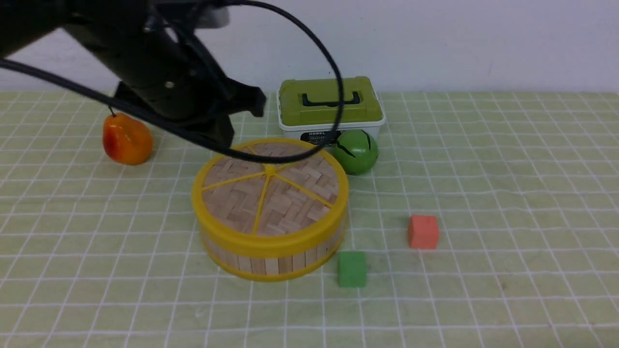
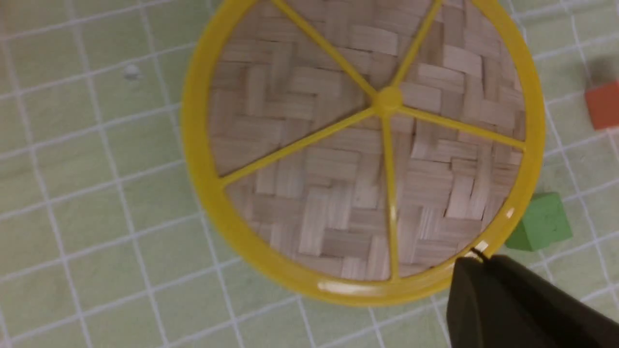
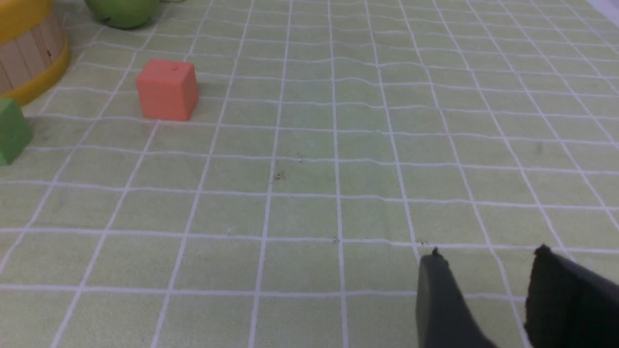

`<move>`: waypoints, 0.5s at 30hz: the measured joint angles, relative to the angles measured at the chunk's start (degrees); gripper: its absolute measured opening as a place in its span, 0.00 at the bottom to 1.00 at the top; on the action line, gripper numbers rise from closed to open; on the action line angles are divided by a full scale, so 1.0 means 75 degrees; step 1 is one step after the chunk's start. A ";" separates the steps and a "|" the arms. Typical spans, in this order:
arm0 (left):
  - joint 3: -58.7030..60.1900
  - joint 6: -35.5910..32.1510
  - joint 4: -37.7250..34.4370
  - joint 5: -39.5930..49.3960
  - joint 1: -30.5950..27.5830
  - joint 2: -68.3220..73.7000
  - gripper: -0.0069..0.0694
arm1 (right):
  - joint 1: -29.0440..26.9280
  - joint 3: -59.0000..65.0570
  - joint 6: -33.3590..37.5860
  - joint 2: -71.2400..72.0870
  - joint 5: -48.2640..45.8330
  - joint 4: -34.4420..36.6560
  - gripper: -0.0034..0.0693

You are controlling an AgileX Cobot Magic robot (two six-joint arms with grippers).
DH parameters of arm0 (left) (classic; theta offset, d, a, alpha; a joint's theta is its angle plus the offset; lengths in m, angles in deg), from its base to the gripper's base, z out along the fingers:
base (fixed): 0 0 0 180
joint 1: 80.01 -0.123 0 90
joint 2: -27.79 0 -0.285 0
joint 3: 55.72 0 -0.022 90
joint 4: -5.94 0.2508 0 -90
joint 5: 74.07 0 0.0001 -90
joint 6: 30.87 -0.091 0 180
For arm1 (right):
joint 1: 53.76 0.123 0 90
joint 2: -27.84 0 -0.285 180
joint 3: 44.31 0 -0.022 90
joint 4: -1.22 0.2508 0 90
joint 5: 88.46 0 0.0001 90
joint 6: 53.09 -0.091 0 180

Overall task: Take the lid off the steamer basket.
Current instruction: Use the left arm to lift the lid of the steamer

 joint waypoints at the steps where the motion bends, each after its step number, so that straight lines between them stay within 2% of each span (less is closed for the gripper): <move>1: -0.0142 0.0008 0.0088 0.0049 0.0108 0.0189 0.11 | 0.0000 0.0000 0.0000 0.0000 0.0000 0.0000 0.38; 3: -0.0417 0.0058 0.0282 0.0133 0.0225 0.0458 0.14 | 0.0000 0.0000 0.0000 0.0000 0.0000 0.0000 0.38; 6: -0.1170 0.0202 0.0738 0.0267 0.0453 0.1245 0.35 | 0.0000 0.0000 0.0000 0.0000 0.0000 0.0000 0.38; 10: -0.1703 0.0235 0.0988 0.0294 0.0460 0.1911 0.53 | 0.0000 0.0000 0.0000 0.0000 0.0000 0.0000 0.38; 15: -0.2117 0.0442 0.1316 0.0274 0.0460 0.2587 0.62 | 0.0000 0.0000 0.0000 0.0000 0.0000 0.0000 0.38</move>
